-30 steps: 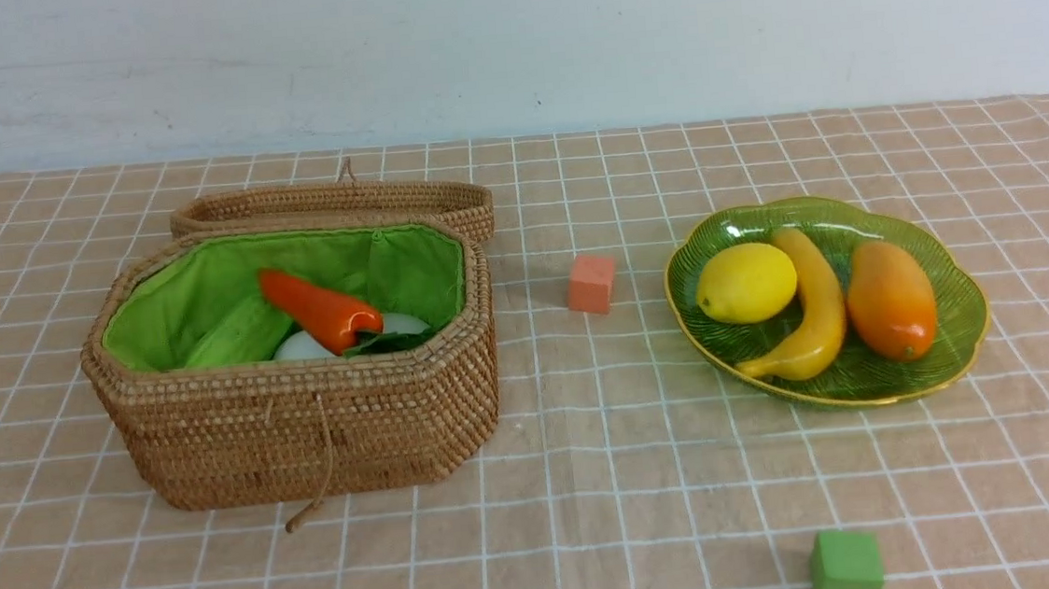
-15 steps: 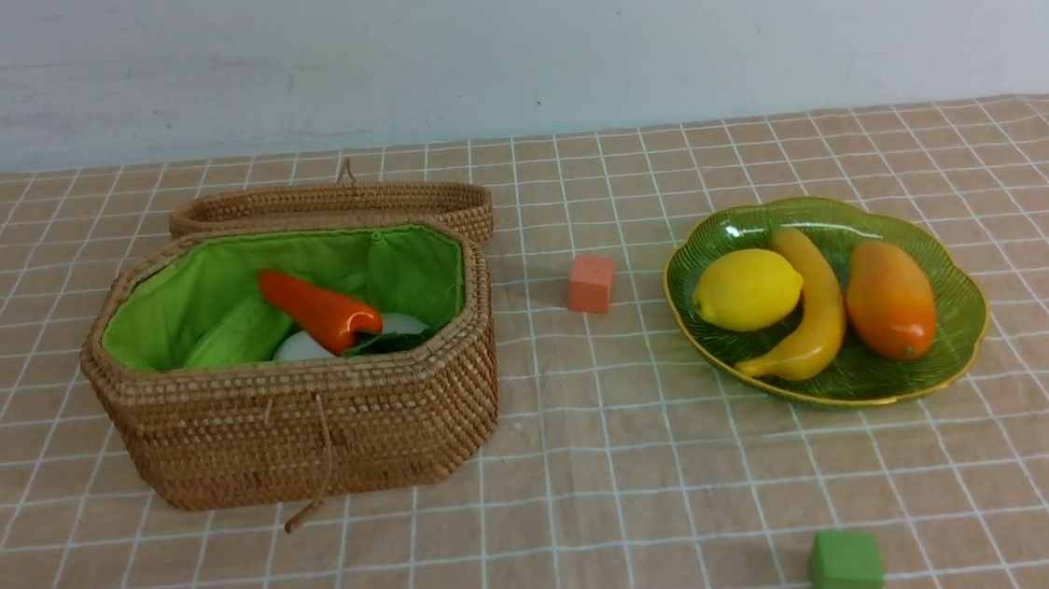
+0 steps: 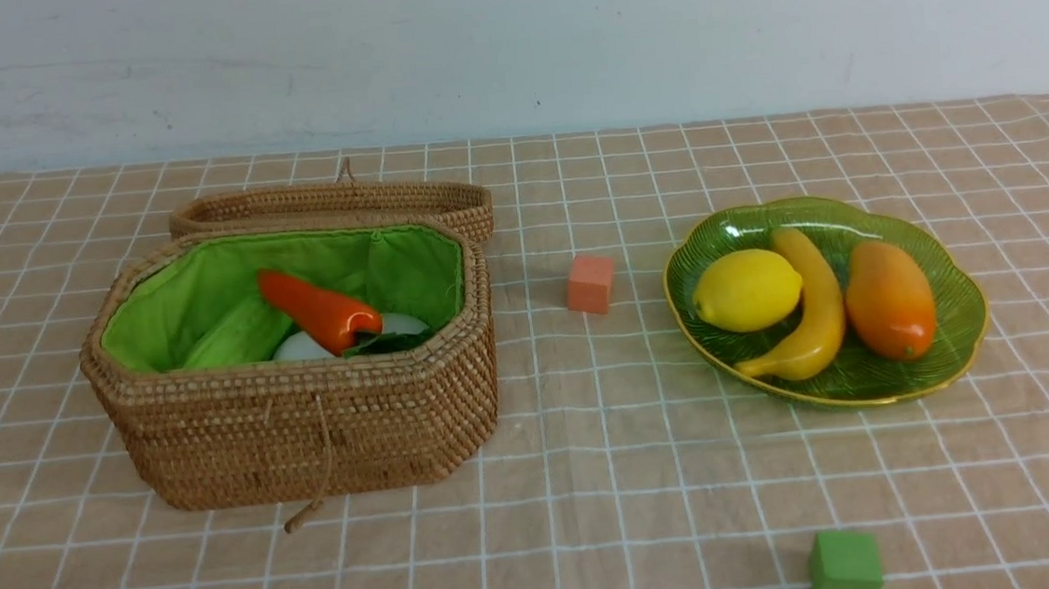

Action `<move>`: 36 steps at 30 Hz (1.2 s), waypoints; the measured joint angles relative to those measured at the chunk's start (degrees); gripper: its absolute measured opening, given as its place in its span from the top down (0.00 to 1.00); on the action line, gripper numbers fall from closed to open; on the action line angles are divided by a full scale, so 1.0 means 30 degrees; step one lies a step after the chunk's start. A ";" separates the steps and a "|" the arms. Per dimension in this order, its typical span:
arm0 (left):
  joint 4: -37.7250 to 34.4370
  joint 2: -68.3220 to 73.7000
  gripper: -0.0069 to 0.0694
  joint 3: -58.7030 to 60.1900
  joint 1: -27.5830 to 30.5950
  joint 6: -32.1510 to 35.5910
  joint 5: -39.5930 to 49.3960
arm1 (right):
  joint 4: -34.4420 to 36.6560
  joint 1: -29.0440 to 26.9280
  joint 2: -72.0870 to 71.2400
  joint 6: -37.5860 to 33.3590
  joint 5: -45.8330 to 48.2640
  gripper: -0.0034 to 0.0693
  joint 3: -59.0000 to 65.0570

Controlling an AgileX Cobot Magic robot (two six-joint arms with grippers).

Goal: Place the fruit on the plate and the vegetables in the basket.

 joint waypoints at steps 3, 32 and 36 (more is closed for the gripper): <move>0.0000 0.0000 0.86 0.0000 0.0000 0.0000 0.0232 | 0.0315 0.0000 0.0000 0.0212 0.0017 0.93 0.0845; 0.0000 0.0000 0.83 0.0000 0.0000 -0.0008 0.0270 | 0.0228 -0.0164 -0.0731 0.0613 0.0449 0.98 0.3298; 0.0000 0.0000 0.82 0.0037 0.0000 -0.0008 0.0270 | 0.0228 -0.0164 -0.0731 0.0617 0.0449 0.98 0.3298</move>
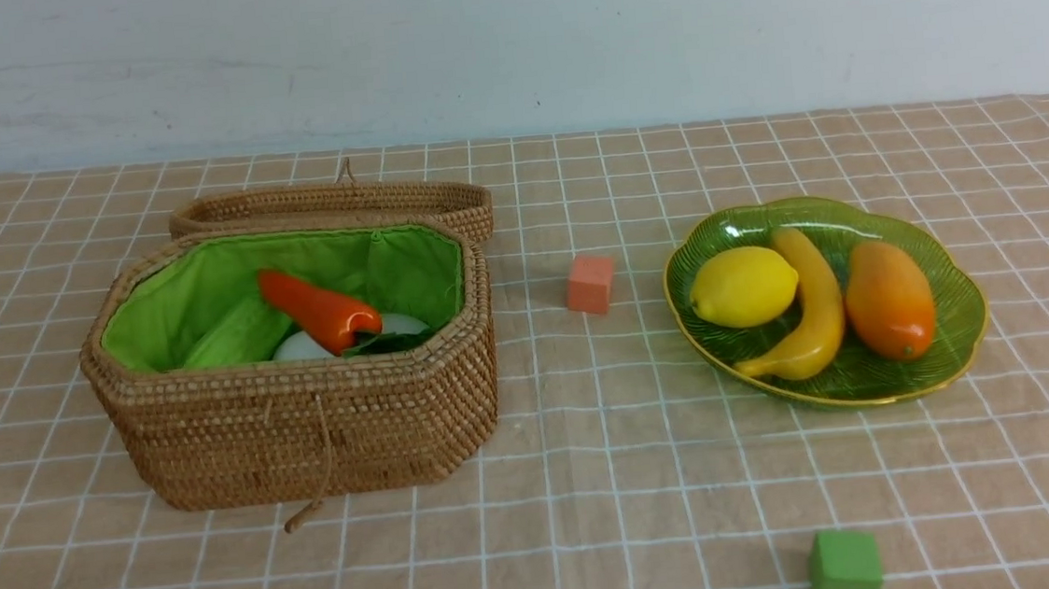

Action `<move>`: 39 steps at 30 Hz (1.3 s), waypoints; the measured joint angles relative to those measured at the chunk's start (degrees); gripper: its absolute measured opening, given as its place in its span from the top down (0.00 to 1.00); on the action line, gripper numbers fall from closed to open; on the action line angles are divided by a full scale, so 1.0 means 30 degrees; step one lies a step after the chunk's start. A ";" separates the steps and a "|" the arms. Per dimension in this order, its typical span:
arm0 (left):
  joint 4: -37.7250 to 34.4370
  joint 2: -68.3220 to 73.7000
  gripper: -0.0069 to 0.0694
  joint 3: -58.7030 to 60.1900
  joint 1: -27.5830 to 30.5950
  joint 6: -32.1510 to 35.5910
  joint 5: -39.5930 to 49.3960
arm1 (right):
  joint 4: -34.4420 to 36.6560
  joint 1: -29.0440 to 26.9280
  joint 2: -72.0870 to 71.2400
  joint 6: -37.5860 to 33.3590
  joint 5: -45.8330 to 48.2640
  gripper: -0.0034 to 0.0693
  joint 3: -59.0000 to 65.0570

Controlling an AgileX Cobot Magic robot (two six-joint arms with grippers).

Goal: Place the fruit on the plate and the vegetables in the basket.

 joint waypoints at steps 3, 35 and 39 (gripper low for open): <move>-0.0067 -0.0024 0.82 0.0211 0.0000 0.0000 -0.0019 | 0.0000 0.0000 0.0000 0.0000 0.0000 0.98 0.0000; -1.3448 -0.0945 0.93 0.5512 1.2043 0.7126 -0.3666 | 0.0000 0.0000 0.0000 0.0000 0.0006 0.98 0.0000; -1.3439 -0.0945 0.93 0.5512 1.2043 0.6992 -0.3681 | 0.0000 0.0000 0.0000 0.0000 0.0006 0.98 0.0000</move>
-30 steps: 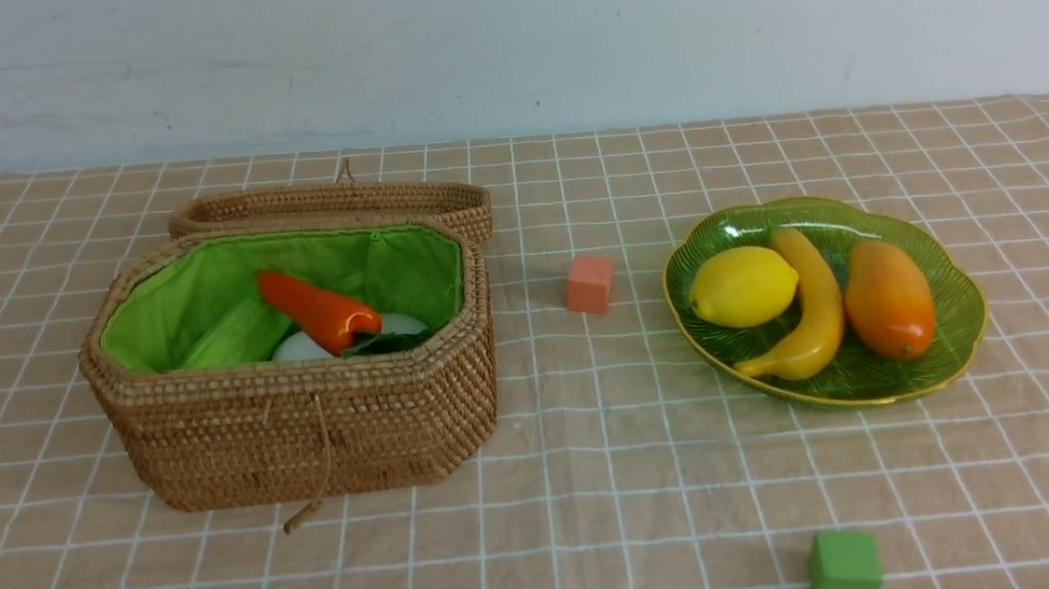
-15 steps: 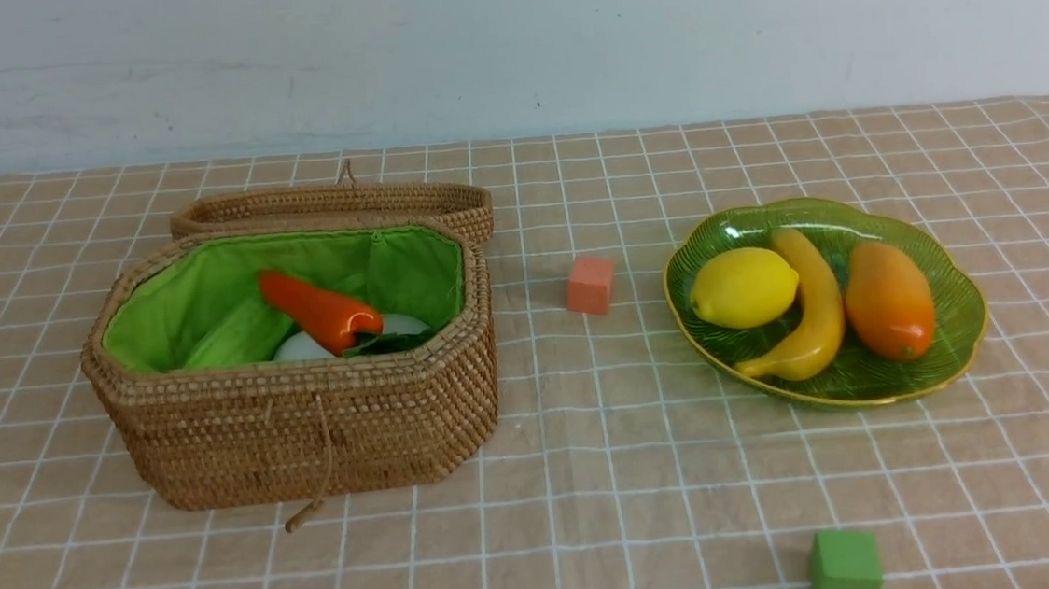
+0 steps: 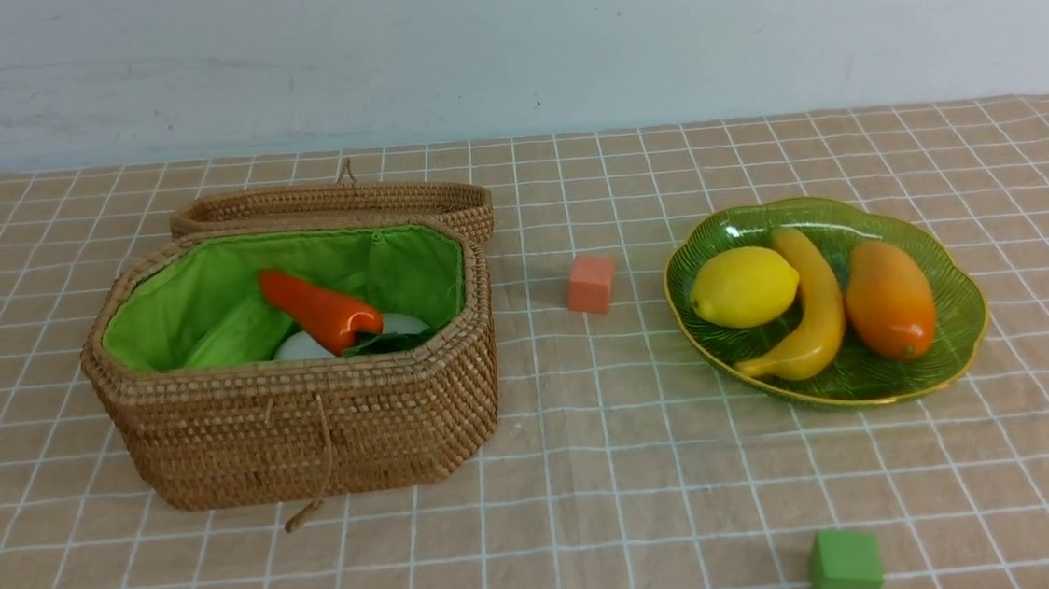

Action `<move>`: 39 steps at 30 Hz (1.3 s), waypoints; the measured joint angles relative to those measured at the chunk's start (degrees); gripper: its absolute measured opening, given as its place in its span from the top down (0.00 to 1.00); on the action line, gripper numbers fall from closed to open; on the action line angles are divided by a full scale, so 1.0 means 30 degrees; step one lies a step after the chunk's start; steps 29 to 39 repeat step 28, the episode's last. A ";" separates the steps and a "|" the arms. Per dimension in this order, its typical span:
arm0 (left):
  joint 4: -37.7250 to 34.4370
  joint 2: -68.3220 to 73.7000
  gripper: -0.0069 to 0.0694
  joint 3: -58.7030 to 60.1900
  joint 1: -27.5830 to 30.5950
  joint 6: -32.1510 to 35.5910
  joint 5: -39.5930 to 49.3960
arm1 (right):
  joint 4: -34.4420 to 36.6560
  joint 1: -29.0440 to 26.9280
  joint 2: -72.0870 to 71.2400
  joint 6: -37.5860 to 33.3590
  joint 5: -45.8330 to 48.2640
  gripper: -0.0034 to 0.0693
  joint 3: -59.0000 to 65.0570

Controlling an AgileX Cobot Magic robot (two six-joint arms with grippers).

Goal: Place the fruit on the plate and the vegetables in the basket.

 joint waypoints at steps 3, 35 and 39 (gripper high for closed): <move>0.0015 0.0000 0.93 0.0000 0.0000 0.0000 -0.0022 | 0.0000 0.0000 0.0000 0.0000 0.0000 0.97 0.0000; 0.0062 0.0000 0.93 0.0000 0.0000 -0.0014 -0.0040 | 0.0000 0.0000 0.0000 0.0000 0.0000 0.95 0.0000; 0.0062 0.0000 0.93 0.0000 0.0000 -0.0014 -0.0040 | 0.0000 0.0000 0.0000 0.0000 0.0000 0.95 0.0000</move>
